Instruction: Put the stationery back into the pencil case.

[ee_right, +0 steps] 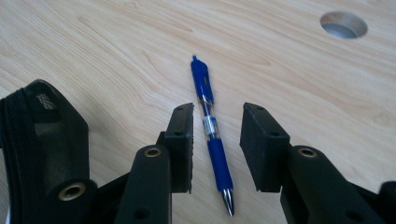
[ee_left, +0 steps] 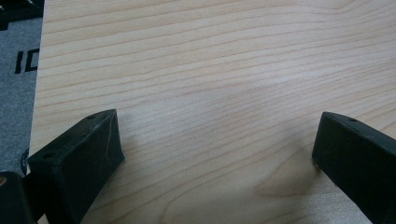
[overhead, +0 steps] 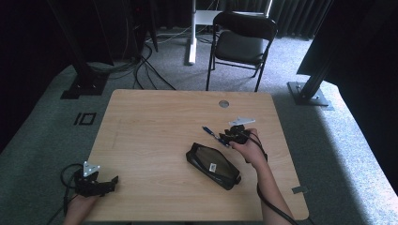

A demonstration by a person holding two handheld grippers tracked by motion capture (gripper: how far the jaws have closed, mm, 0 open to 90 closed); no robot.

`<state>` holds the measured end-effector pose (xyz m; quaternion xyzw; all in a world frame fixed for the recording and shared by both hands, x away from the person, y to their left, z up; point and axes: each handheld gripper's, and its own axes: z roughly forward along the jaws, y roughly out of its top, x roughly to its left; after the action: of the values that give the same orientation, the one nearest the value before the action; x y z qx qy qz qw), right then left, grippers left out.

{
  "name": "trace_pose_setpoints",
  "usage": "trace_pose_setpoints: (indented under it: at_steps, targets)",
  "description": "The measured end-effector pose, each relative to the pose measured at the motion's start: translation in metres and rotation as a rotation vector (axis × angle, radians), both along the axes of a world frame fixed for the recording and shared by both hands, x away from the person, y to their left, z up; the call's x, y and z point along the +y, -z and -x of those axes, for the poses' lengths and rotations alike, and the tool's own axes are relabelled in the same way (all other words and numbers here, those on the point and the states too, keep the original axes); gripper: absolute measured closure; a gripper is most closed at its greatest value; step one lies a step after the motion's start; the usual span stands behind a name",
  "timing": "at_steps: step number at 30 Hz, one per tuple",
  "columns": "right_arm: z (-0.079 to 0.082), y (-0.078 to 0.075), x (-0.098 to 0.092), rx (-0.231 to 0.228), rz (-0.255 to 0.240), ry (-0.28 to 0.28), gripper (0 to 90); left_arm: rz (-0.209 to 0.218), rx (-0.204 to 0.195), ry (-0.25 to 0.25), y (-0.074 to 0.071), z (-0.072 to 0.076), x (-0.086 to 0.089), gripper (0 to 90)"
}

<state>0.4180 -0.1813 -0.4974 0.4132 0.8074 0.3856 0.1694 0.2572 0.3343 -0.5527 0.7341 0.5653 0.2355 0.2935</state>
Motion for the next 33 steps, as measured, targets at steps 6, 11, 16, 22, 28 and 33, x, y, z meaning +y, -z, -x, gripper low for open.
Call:
trace_pose_setpoints:
  at_steps: [6, 11, 16, 22, 28, 33]
  targets:
    - [-0.008, 0.004, 0.009, -0.046, 0.016, -0.045, 62.3, 0.0, 0.0, 0.0, 0.0, 0.0, 0.0, 1.8]
    - [-0.016, 0.012, 0.013, -0.032, 0.054, -0.038, 61.9, 0.0, 0.0, 0.0, 0.0, 0.0, 0.0, 1.8]
    - [-0.02, 0.018, 0.013, -0.017, 0.075, -0.034, 62.4, 0.0, 0.0, 0.0, 0.0, 0.0, 0.0, 1.8]
    - [-0.024, 0.022, 0.013, -0.005, 0.071, -0.024, 63.5, 0.0, 0.0, 0.0, 0.0, 0.0, 0.0, 1.8]
    - [-0.027, 0.027, 0.017, 0.013, 0.079, -0.044, 65.8, 0.0, 0.0, 0.0, 0.0, 0.0, 0.0, 1.8]
    - [-0.029, 0.031, 0.021, 0.028, 0.095, -0.052, 68.6, 0.0, 0.0, 0.0, 0.0, 0.0, 0.0, 1.8]
